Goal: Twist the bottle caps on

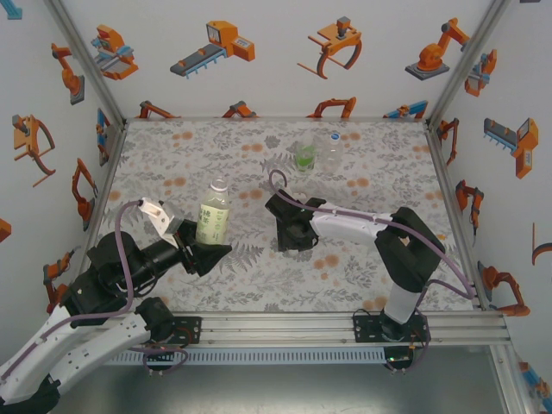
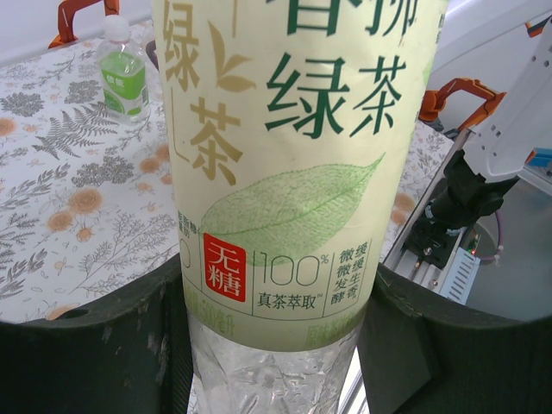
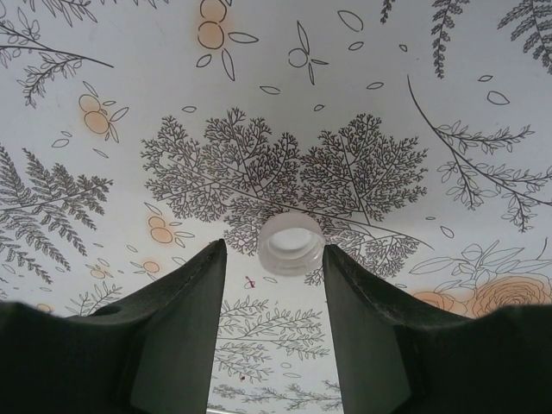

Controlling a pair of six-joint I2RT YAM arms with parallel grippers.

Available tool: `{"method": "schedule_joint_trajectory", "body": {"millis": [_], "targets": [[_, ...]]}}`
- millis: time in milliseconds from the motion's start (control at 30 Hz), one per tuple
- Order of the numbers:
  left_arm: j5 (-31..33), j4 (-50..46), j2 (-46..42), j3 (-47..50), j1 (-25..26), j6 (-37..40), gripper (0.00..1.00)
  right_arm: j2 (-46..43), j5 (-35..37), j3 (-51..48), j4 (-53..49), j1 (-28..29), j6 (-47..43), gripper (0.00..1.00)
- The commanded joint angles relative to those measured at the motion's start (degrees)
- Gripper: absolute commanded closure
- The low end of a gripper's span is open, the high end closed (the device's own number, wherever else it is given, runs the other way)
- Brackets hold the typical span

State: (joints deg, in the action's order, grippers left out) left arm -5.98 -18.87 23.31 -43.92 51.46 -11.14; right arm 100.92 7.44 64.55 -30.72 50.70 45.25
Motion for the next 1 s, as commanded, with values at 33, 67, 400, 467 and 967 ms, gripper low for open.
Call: {"method": "schedule_joint_trajectory", "body": {"millis": [33,67,400,467,967], "targets": [[-0.2,2.3,-0.5,-0.8,0.0,-0.9,0.89,1.1,0.1,-0.4,-0.2,-0.2,0.8,0.52],[-0.2,2.3,-0.5,-0.7,0.1,-0.9,0.89,1.2,0.0,-0.5,-0.2,-0.3,0.8,0.53],[-0.1,2.5,-0.2,-0.8,0.1,-0.8,0.89,2.0,-1.0,-1.8,1.3,-0.4,1.3,0.56],[-0.2,2.6,-0.1,-1.0,0.1,-0.7,0.89,1.9,-1.3,-2.4,1.8,-0.6,1.7,0.58],[-1.4,6.0,3.0,-0.7,0.1,-0.8,0.89,-4.7,-20.7,-18.8,30.2,-9.5,9.0,0.79]]}}
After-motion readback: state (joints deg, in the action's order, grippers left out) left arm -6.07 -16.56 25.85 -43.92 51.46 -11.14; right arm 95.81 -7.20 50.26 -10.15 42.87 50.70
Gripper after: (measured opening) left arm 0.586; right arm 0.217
